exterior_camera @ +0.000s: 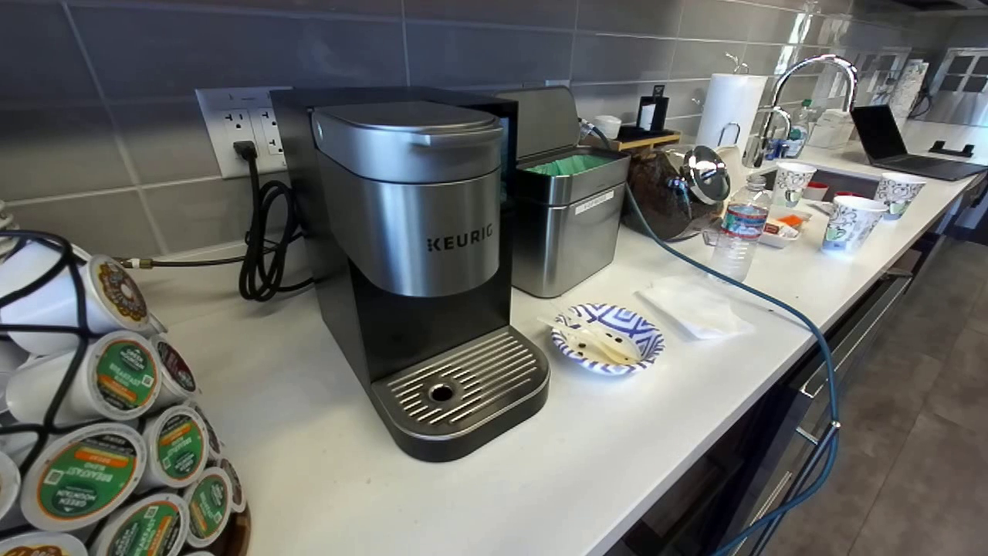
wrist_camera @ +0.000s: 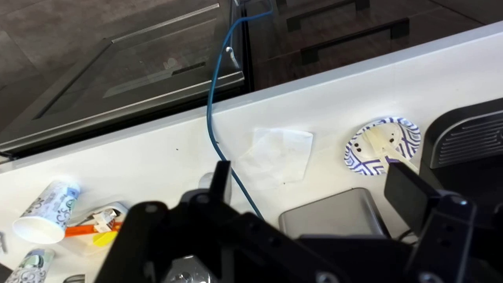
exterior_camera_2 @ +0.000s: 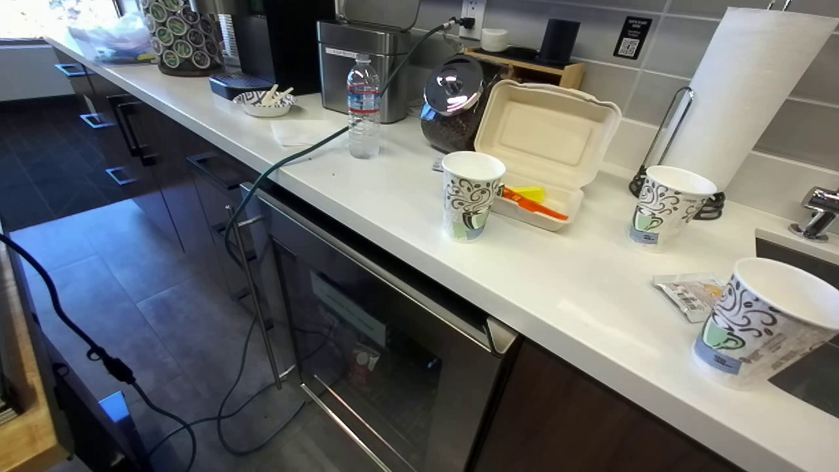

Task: Close the silver bin.

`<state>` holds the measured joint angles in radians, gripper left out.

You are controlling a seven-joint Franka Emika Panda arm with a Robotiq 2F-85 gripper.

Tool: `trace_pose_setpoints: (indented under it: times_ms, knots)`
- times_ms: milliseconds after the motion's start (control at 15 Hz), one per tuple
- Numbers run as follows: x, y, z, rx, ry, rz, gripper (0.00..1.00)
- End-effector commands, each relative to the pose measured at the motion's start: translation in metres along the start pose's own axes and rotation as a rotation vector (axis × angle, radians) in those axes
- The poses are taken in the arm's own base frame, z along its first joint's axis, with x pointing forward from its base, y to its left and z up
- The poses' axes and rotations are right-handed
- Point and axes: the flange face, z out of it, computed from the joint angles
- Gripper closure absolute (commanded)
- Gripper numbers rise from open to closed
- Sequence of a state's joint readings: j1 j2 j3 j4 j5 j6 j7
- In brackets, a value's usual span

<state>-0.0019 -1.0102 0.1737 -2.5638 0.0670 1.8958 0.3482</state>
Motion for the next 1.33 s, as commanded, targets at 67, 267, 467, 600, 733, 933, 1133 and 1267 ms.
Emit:
trace_pose_setpoints:
  times_ms: [67, 267, 467, 600, 733, 933, 1133, 1267]
  knots:
    - [-0.007, -0.103, -0.006, 0.043, 0.223, -0.128, 0.00]
    - [-0.007, -0.181, 0.000, 0.069, 0.413, -0.252, 0.00]
    - [0.010, -0.229, 0.011, 0.008, 0.484, -0.317, 0.00]
    - [-0.009, -0.217, 0.008, 0.016, 0.484, -0.320, 0.00]
    - [0.005, -0.224, 0.011, 0.007, 0.478, -0.321, 0.00]
    - [0.011, -0.226, 0.010, 0.012, 0.476, -0.318, 0.00]
    - [0.010, -0.226, 0.009, 0.013, 0.478, -0.320, 0.00]
    - [0.010, -0.227, 0.009, 0.013, 0.478, -0.320, 0.00]
